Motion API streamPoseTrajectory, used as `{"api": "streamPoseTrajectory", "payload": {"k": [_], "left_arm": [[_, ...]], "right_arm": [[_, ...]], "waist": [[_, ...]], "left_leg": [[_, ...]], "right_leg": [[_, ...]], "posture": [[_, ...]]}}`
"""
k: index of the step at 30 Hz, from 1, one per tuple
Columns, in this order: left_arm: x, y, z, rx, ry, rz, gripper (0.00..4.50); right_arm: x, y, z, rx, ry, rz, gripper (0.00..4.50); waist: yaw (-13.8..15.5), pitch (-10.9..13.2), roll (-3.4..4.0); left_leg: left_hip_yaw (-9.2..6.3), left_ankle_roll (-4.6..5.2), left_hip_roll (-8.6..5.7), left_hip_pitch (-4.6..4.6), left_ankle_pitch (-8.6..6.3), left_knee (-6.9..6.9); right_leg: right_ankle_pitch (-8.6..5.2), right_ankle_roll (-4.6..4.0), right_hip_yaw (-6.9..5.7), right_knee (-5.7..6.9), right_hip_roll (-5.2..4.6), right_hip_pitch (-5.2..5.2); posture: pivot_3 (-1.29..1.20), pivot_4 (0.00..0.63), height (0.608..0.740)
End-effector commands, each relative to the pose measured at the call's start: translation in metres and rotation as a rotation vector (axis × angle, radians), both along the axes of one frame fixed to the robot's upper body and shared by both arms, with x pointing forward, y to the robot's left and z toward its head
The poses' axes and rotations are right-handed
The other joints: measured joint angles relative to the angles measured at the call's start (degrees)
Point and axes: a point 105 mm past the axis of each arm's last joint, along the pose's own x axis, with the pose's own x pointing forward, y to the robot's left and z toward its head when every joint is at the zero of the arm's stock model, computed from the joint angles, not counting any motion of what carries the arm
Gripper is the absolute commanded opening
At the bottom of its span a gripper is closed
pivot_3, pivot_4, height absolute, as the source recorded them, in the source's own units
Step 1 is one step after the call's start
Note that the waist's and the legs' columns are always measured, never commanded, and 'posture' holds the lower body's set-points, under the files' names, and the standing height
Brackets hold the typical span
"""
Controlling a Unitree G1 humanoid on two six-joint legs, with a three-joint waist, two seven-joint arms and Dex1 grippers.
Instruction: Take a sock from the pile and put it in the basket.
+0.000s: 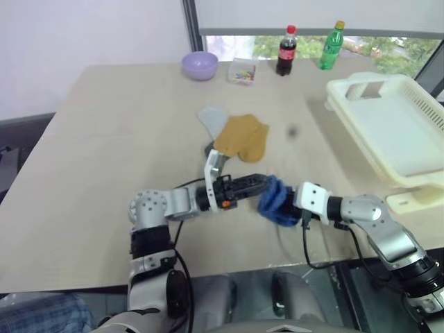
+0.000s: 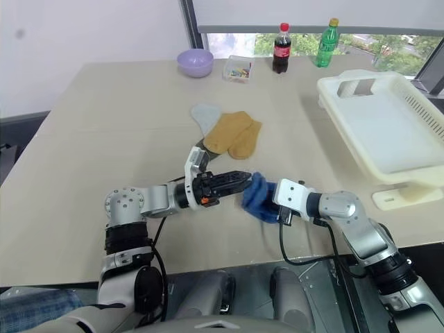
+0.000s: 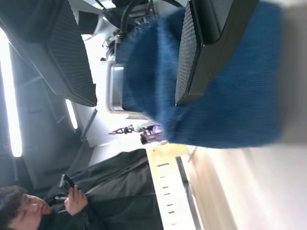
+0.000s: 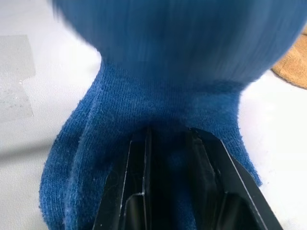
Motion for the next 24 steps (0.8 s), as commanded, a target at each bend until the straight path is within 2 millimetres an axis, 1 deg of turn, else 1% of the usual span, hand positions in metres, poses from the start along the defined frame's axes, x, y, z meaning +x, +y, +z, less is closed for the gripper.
{"api": "streamPoseTrajectory", "payload": {"k": [1,8,15,16,17,21,22,23,24], "left_arm": [[-0.001,-0.005,0.01,-0.012,-0.039,-0.028,2.77],[0.0,-0.018,0.0,0.011,-0.016,-0.044,2.77],[0.004,-0.034,-0.004,0.002,-0.003,-0.063,2.77],[0.004,-0.036,-0.005,0.004,-0.002,-0.063,2.82],[0.005,-0.036,-0.005,0.004,-0.002,-0.064,2.82],[0.008,-0.039,-0.005,-0.01,0.004,-0.063,2.82],[0.009,-0.04,-0.005,-0.014,0.007,-0.063,2.82],[0.008,-0.041,-0.006,-0.014,0.012,-0.067,2.82],[0.008,-0.043,-0.008,-0.012,0.016,-0.07,2.82]], "right_arm": [[0.004,-0.011,-0.009,-0.05,0.027,-0.048,1.1],[0.005,-0.009,-0.005,-0.043,0.021,-0.066,1.1],[0.006,-0.006,0.003,-0.033,0.039,-0.097,1.1],[0.004,-0.006,0.005,-0.035,0.049,-0.089,1.64],[0.002,-0.006,0.006,-0.037,0.057,-0.082,1.95],[-0.003,-0.007,0.021,-0.01,0.04,-0.105,3.7],[-0.005,-0.009,0.024,-0.02,0.034,-0.105,4.33],[-0.009,-0.013,0.029,-0.03,0.026,-0.108,4.43],[-0.011,-0.016,0.034,-0.042,0.012,-0.109,4.43]], "waist": [[0.0,0.0,0.0],[0.0,0.0,0.0],[0.0,0.0,-0.01],[0.1,0.0,-0.01],[0.1,0.0,-0.01],[0.1,0.0,-0.02],[0.1,0.0,-0.03],[0.2,0.1,0.0],[0.2,0.1,0.0]], "left_leg": [[0.0,0.0,0.0,0.0,0.0,0.0],[0.0,0.0,0.0,0.0,0.0,0.0],[0.01,0.0,-0.01,-0.01,0.0,0.0],[0.01,0.0,0.0,-0.02,0.0,0.0],[0.01,0.0,0.0,-0.01,0.0,0.0],[-0.02,0.0,-0.01,-0.1,0.0,-0.01],[-0.02,0.0,-0.01,-0.18,0.0,-0.01],[-0.02,0.0,-0.01,-0.19,0.0,-0.01],[-0.02,0.0,-0.05,-0.23,0.0,-0.01]], "right_leg": [[0.0,-0.01,0.0,0.0,0.0,0.0],[-0.07,-0.11,0.01,0.0,0.0,0.0],[-0.07,-0.12,0.01,0.0,-0.01,0.0],[-0.07,-0.12,0.01,0.0,-0.01,0.0],[-0.07,-0.12,0.01,0.0,-0.01,0.0],[-0.07,-0.11,-0.01,-0.02,-0.01,-0.08],[-0.05,-0.08,-0.01,-0.03,-0.01,-0.14],[-0.04,-0.06,-0.01,-0.04,-0.01,-0.15],[-0.03,-0.05,-0.01,-0.04,-0.03,-0.19]], "posture": [[0.0,0.15,0.732],[0.0,0.15,0.732],[0.0,0.15,0.732],[0.0,0.15,0.732],[0.0,0.15,0.732],[0.0,0.15,0.732],[0.0,0.15,0.732],[0.0,0.15,0.732],[0.0,0.15,0.732]]}}
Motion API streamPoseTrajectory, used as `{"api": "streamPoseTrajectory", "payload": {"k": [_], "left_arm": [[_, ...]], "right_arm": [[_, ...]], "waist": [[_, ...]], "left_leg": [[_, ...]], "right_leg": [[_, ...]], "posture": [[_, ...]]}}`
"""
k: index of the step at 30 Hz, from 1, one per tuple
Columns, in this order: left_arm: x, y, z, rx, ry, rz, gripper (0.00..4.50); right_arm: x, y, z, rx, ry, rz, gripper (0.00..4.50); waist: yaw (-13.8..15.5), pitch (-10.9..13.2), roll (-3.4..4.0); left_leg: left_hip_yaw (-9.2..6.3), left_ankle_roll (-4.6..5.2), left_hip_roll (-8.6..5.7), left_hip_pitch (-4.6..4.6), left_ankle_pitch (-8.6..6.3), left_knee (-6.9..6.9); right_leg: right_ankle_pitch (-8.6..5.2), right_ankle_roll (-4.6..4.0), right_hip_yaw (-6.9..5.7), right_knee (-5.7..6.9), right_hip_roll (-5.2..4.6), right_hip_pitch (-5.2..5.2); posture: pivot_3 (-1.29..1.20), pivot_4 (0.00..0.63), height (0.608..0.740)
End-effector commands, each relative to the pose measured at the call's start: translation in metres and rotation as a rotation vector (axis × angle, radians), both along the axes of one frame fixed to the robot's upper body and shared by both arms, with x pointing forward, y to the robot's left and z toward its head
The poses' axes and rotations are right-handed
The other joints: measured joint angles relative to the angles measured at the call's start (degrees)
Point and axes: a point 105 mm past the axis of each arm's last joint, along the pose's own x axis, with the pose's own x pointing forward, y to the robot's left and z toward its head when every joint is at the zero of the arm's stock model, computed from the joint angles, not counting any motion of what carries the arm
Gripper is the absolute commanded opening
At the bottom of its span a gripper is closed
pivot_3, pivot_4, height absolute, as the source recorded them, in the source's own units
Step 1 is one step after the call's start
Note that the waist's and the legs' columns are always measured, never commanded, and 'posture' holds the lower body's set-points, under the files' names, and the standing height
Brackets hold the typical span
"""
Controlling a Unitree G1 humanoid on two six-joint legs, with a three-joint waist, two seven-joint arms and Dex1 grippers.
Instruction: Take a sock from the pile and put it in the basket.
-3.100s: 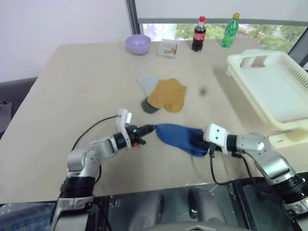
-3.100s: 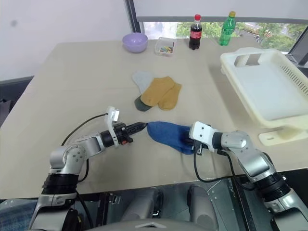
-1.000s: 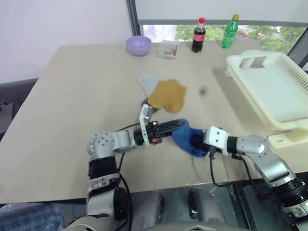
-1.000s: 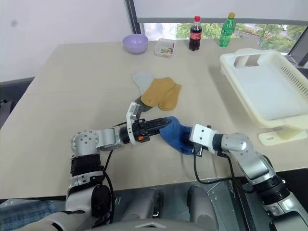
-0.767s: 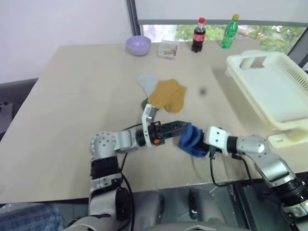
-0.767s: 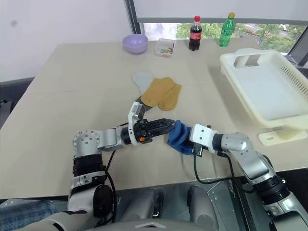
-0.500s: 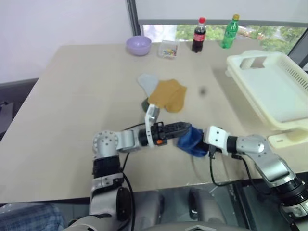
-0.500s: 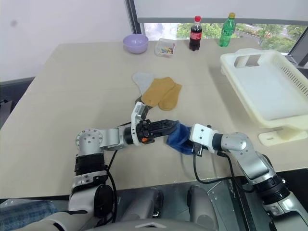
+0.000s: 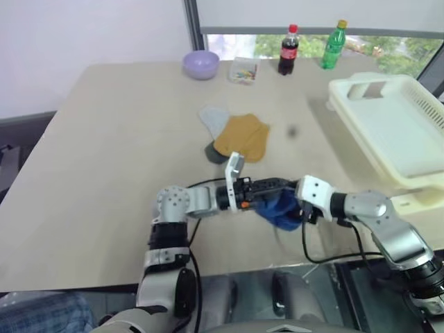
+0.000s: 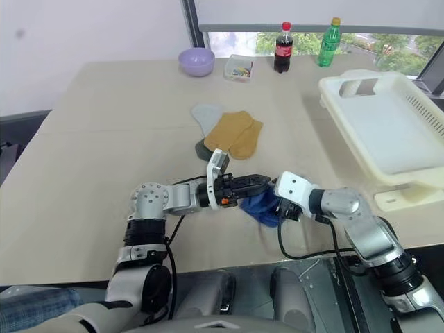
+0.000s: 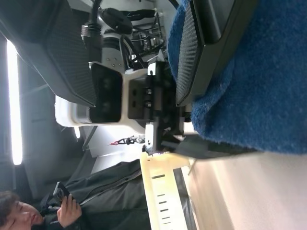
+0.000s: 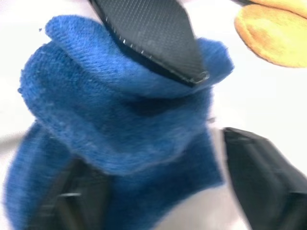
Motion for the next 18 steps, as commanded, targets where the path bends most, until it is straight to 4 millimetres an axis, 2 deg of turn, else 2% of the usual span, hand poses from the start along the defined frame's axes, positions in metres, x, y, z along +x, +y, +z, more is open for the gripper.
{"api": "streamPoseTrajectory", "payload": {"k": [1,8,11,14,18], "left_arm": [[0.0,-0.006,0.002,-0.022,-0.011,-0.014,2.82],[0.0,-0.011,-0.003,-0.016,0.006,-0.033,2.82],[-0.001,-0.013,-0.005,-0.01,0.007,-0.043,2.82],[-0.002,-0.015,-0.006,-0.006,0.005,-0.051,2.82],[-0.002,-0.015,-0.007,-0.011,0.01,-0.055,2.82]], "right_arm": [[-0.009,-0.011,0.022,-0.049,-0.07,0.009,4.43],[-0.012,-0.029,0.044,-0.078,-0.123,-0.049,4.43],[-0.016,-0.044,0.05,-0.07,-0.115,-0.112,4.43],[-0.03,-0.052,0.051,0.012,-0.02,-0.17,4.43],[-0.04,-0.048,0.053,0.129,0.087,-0.236,4.43]], "waist": [[0.0,0.0,-0.01],[-0.1,0.1,-0.04],[0.1,0.1,-0.04],[0.3,0.1,-0.04],[-0.1,0.1,-0.03]], "left_leg": [[-0.01,0.0,-0.02,-0.01,0.0,0.0],[0.01,0.01,0.03,-0.02,-0.01,0.0],[0.0,0.01,0.02,-0.05,0.0,0.0],[-0.08,0.02,-0.03,-0.17,-0.01,0.0],[-0.07,0.02,0.02,-0.31,-0.01,0.0]], "right_leg": [[0.01,0.01,0.0,0.0,-0.02,-0.01],[0.04,0.08,-0.01,-0.05,0.0,-0.02],[0.03,0.07,-0.03,-0.06,-0.02,-0.02],[0.07,0.13,-0.08,-0.16,-0.05,-0.04],[0.09,0.14,-0.06,-0.16,-0.04,-0.21]], "posture": [[0.0,0.15,0.732],[0.0,0.15,0.732],[0.0,0.15,0.732],[0.0,0.15,0.732],[0.0,0.15,0.732]]}}
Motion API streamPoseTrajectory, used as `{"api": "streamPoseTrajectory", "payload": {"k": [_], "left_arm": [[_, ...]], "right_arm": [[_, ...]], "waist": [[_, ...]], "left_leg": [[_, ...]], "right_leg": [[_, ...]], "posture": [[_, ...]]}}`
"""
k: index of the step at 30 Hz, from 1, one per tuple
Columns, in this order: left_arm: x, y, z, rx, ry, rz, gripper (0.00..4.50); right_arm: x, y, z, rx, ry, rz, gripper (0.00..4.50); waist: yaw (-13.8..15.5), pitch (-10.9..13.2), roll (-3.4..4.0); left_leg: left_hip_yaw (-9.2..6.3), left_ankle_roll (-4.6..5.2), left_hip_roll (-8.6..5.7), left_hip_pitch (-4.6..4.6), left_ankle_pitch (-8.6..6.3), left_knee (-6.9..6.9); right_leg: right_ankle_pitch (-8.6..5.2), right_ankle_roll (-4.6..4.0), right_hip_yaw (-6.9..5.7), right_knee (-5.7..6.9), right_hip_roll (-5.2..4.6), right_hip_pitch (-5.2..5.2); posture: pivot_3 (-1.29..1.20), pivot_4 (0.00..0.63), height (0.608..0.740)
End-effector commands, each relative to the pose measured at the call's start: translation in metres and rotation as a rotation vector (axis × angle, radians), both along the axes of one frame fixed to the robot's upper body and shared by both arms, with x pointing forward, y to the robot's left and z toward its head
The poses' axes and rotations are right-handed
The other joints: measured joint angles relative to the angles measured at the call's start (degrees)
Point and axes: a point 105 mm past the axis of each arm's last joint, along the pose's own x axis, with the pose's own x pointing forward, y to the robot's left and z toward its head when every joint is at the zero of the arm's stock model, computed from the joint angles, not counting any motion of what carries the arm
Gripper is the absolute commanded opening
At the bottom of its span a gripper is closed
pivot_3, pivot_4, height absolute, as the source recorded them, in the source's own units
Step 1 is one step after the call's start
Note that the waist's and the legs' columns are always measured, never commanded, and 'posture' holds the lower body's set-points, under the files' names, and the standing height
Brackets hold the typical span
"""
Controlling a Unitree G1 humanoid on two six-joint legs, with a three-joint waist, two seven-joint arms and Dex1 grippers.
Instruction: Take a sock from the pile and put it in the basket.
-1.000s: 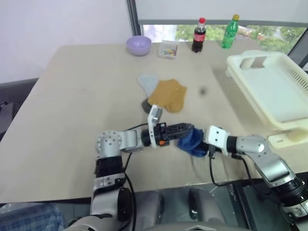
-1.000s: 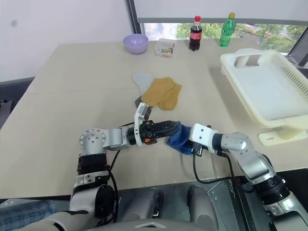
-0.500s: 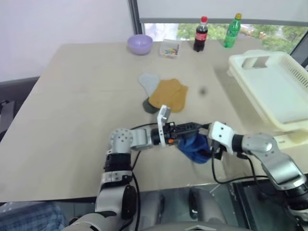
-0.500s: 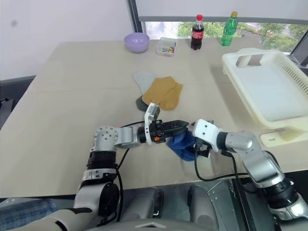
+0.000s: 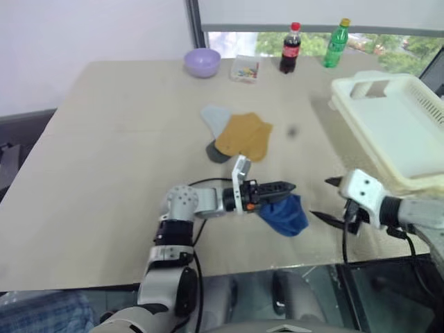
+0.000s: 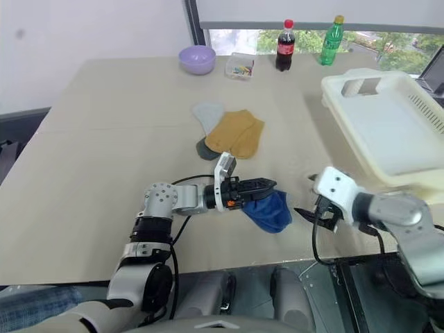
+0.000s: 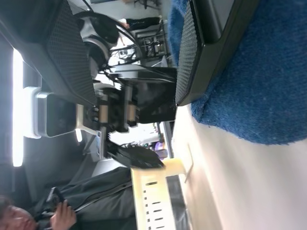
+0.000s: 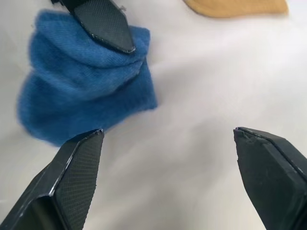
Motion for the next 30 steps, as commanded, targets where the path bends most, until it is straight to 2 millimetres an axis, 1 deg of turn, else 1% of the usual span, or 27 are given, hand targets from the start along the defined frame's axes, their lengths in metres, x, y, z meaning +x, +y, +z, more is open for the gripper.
{"api": "streamPoseTrajectory", "payload": {"k": [1,5,7,11,12,13,16,20,22,25,26,28,30], "left_arm": [[-0.002,-0.005,0.003,-0.025,-0.007,-0.025,2.82],[-0.005,-0.006,0.005,-0.048,-0.011,-0.035,2.82],[-0.005,-0.005,0.007,-0.057,-0.018,-0.036,2.82],[-0.005,-0.001,0.012,-0.083,-0.032,-0.029,2.82],[-0.004,0.0,0.012,-0.086,-0.034,-0.025,2.82],[-0.004,0.0,0.012,-0.089,-0.036,-0.023,2.82],[-0.002,0.001,0.015,-0.104,-0.04,-0.012,2.82],[-0.002,0.004,0.019,-0.121,-0.065,-0.004,2.82],[0.002,0.011,0.027,-0.139,-0.095,0.023,2.82],[0.013,0.025,0.038,-0.181,-0.115,0.088,2.82],[0.013,0.028,0.036,-0.159,-0.126,0.091,2.82],[0.006,0.028,0.023,-0.072,-0.146,0.063,2.82],[-0.002,0.026,0.015,-0.041,-0.143,0.026,2.82]], "right_arm": [[-0.004,0.012,0.012,0.064,0.006,-0.02,4.43],[0.001,0.037,0.012,0.156,0.039,-0.043,4.43],[0.006,0.045,0.012,0.193,0.058,-0.073,4.43],[0.012,0.057,-0.004,0.2,0.117,-0.15,4.43],[0.013,0.059,-0.006,0.204,0.126,-0.16,4.43],[0.013,0.061,-0.008,0.206,0.135,-0.165,4.43],[0.013,0.059,-0.022,0.148,0.159,-0.189,4.43],[0.017,0.049,-0.029,0.113,0.164,-0.248,4.43],[0.015,0.044,-0.03,0.102,0.164,-0.258,4.43],[0.011,0.038,-0.029,0.088,0.162,-0.263,4.43],[0.01,0.037,-0.029,0.088,0.161,-0.266,4.43],[0.009,0.036,-0.028,0.088,0.159,-0.269,4.43],[0.009,0.035,-0.028,0.088,0.156,-0.272,4.43]], "waist": [[0.0,0.0,0.0],[0.0,0.0,0.01],[0.0,0.0,0.04],[0.2,0.0,0.04],[0.1,0.0,0.04],[0.1,0.0,0.04],[0.0,0.0,0.05],[0.0,0.0,0.04],[0.0,0.0,0.05],[0.0,0.0,0.05],[0.0,0.0,0.04],[-0.1,0.0,0.05],[-0.1,0.0,0.06]], "left_leg": [[0.01,0.0,0.02,0.0,0.0,0.0],[0.01,-0.01,0.06,0.03,0.01,0.01],[0.01,-0.01,0.06,0.0,0.01,0.01],[-0.01,-0.03,-0.06,-0.39,0.03,0.03],[-0.01,-0.12,-0.09,-0.46,0.08,0.03],[0.02,-0.26,-0.09,-0.46,0.17,0.03],[0.05,-0.25,-0.1,-0.46,0.16,0.03],[0.06,-0.04,-0.09,-0.42,0.04,0.03],[0.06,-0.04,-0.08,-0.4,0.05,0.03],[0.06,-0.04,-0.08,-0.4,0.05,0.04],[0.06,-0.04,-0.08,-0.4,0.05,0.04],[0.07,-0.04,-0.07,-0.4,0.05,0.04],[0.09,-0.04,-0.08,-0.39,0.05,0.04]], "right_leg": [[0.0,-0.01,0.0,0.02,0.01,-0.01],[-0.12,-0.19,-0.03,0.12,0.03,-0.03],[-0.12,-0.2,-0.03,0.12,0.04,-0.06],[0.02,-0.01,0.0,0.19,-0.02,-0.41],[0.16,-0.21,0.03,0.2,-0.02,-0.49],[0.17,-0.23,0.07,0.2,-0.03,-0.51],[0.17,-0.23,0.09,0.2,-0.03,-0.52],[0.03,-0.02,0.07,0.23,0.0,-0.52],[0.03,-0.01,0.08,0.27,0.0,-0.52],[0.03,-0.01,0.08,0.27,0.01,-0.52],[0.02,-0.01,0.08,0.27,0.01,-0.52],[0.02,-0.01,0.08,0.27,0.02,-0.51],[0.03,-0.01,0.1,0.28,0.03,-0.52]], "posture": [[0.0,0.15,0.732],[0.0,0.15,0.732],[0.0,0.15,0.732],[0.0,0.15,0.732],[0.0,0.15,0.732],[0.0,0.15,0.732],[0.0,0.15,0.732],[0.0,0.15,0.732],[0.0,0.15,0.732],[0.0,0.15,0.732],[0.0,0.15,0.732],[0.0,0.15,0.732],[0.0,0.15,0.732]]}}
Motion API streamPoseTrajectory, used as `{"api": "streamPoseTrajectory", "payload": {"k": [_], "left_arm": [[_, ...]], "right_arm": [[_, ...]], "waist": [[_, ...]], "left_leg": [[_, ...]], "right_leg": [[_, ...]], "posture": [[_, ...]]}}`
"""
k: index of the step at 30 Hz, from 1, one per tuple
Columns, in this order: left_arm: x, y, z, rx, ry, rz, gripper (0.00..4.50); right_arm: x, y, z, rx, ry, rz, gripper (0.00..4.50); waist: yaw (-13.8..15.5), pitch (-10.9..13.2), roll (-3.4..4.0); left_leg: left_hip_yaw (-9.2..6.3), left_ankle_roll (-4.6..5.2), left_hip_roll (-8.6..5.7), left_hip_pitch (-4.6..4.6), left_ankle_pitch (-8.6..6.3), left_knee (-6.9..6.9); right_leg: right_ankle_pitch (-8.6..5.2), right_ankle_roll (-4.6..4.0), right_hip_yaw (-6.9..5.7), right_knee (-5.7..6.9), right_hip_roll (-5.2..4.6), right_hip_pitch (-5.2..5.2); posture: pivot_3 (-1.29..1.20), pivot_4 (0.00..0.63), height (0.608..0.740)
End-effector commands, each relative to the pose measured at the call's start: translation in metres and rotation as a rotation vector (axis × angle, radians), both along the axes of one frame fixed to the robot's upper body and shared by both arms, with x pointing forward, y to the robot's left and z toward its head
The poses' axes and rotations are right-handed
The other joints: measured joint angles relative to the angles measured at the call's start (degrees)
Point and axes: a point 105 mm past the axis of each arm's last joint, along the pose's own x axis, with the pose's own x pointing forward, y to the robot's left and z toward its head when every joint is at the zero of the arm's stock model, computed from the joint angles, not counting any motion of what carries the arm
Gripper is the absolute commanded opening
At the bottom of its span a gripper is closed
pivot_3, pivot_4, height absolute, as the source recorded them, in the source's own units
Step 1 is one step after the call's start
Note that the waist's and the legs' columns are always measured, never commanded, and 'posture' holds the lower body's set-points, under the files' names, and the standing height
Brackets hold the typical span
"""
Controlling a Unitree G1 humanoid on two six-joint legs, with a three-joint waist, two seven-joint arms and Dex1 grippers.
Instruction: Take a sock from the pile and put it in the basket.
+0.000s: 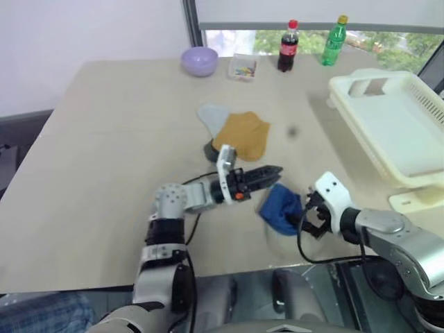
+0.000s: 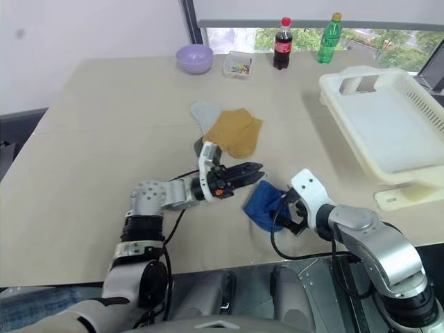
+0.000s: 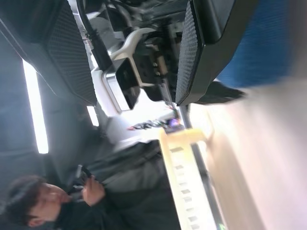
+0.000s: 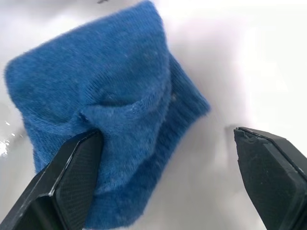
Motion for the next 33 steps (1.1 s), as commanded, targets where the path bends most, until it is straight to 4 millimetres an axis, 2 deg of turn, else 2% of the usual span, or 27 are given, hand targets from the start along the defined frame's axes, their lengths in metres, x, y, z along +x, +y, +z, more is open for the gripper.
{"api": "streamPoseTrajectory", "payload": {"k": [1,8,14,17,22,29,33], "left_arm": [[-0.015,-0.008,-0.004,0.024,-0.029,-0.076,2.82],[-0.033,-0.022,-0.021,0.093,-0.041,-0.172,2.82],[-0.03,-0.023,-0.036,0.169,-0.054,-0.168,2.82],[-0.027,-0.023,-0.036,0.156,-0.043,-0.151,2.82],[-0.026,-0.025,-0.036,0.145,-0.044,-0.146,2.82],[-0.025,-0.023,-0.035,0.13,-0.038,-0.135,2.82],[-0.027,-0.022,-0.037,0.143,-0.041,-0.136,2.82]], "right_arm": [[0.0,-0.003,0.009,-0.01,-0.043,-0.005,4.43],[-0.002,-0.006,0.012,0.004,-0.046,-0.018,4.43],[-0.024,-0.012,0.024,0.016,-0.027,0.065,4.43],[-0.019,-0.012,0.034,0.068,-0.054,0.036,4.43],[-0.012,0.001,0.037,0.133,-0.058,0.024,4.43],[0.006,-0.005,0.018,0.138,-0.037,-0.119,4.43],[0.001,-0.014,0.003,0.144,0.027,-0.159,4.43]], "waist": [[0.1,0.0,0.0],[0.1,0.0,0.0],[0.2,0.0,0.0],[0.0,0.0,-0.01],[0.1,0.0,0.0],[0.1,0.0,0.02],[0.1,0.0,0.02]], "left_leg": [[0.0,0.0,0.0,0.0,0.0,0.0],[-0.01,0.01,0.0,-0.01,0.0,0.02],[0.01,0.03,-0.01,-0.02,-0.01,0.02],[0.01,0.03,0.04,0.02,-0.01,0.03],[0.0,0.03,0.08,0.08,-0.01,0.04],[0.01,0.03,0.0,0.05,-0.01,0.03],[0.0,0.03,0.02,0.06,-0.01,0.03]], "right_leg": [[0.0,0.0,0.01,0.0,-0.01,0.0],[-0.02,-0.02,0.0,0.0,-0.01,0.02],[-0.02,-0.02,0.0,-0.01,-0.02,0.02],[-0.03,-0.03,-0.01,-0.02,0.0,0.05],[-0.06,-0.08,-0.02,0.07,0.03,0.07],[-0.01,-0.01,0.01,0.06,-0.02,0.05],[-0.02,-0.02,0.0,0.07,0.0,0.07]], "posture": [[0.0,0.15,0.732],[0.0,0.15,0.732],[0.0,0.15,0.732],[0.0,0.15,0.732],[0.0,0.15,0.732],[0.0,0.15,0.732],[0.0,0.15,0.732]]}}
